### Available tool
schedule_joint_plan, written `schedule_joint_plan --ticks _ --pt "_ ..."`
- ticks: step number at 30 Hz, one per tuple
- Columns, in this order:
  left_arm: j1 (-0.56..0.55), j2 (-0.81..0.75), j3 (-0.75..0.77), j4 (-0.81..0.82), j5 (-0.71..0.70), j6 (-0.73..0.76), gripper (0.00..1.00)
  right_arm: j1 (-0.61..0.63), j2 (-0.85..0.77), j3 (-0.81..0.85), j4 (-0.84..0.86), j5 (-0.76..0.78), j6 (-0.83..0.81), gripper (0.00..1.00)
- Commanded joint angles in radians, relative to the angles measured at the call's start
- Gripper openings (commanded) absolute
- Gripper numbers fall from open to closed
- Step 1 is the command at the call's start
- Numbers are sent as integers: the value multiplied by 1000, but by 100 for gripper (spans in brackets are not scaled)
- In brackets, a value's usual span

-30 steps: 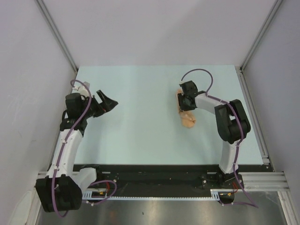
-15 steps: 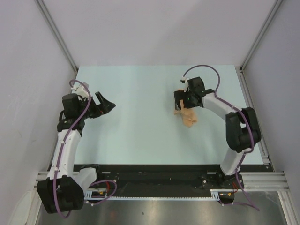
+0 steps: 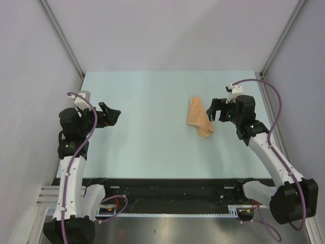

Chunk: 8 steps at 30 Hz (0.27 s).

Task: Fold the napkin, place the utensils inside, and roll it up
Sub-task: Roll the napkin with the utensil

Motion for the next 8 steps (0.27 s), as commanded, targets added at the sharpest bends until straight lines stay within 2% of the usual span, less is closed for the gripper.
schedule_joint_plan --ticks 1,8 --pt "14 -31 -11 41 -30 47 100 -20 -104 -117 123 32 25 100" --pt "14 -48 -24 61 -25 57 100 -37 -178 -175 146 65 36 100"
